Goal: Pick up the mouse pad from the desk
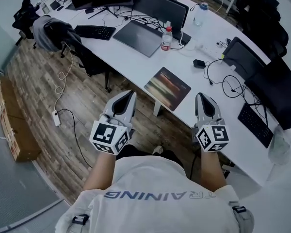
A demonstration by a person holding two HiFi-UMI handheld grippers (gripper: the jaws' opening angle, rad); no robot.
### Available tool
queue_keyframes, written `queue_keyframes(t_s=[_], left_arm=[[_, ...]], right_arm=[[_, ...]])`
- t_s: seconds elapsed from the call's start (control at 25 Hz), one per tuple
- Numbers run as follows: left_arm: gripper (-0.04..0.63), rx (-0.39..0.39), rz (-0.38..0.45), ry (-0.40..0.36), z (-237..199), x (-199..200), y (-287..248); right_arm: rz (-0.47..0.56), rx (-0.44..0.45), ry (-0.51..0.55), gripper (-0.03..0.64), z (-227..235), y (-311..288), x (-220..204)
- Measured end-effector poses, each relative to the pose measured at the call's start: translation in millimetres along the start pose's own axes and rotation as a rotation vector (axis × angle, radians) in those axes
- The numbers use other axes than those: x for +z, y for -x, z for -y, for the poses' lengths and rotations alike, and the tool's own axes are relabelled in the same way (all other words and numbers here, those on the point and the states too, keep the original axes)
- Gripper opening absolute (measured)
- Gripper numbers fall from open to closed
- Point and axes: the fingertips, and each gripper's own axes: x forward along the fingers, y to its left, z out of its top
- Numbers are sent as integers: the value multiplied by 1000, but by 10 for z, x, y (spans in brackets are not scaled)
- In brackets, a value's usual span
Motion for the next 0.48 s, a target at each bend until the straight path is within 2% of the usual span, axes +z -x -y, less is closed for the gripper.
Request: queue_keyframes(t_s=[0.12, 0.24, 0.48], left_arm=[[3, -21, -13, -8, -11, -44, -243], [3, -63, -35, 16, -97, -101, -507], [3, -217, -68, 40, -365, -124, -1073]], right_arm=[[2, -13, -8, 15, 138, -108, 4], [-4, -48, -20, 17, 263, -224, 6], [-29, -181, -15, 15, 327, -571, 67]])
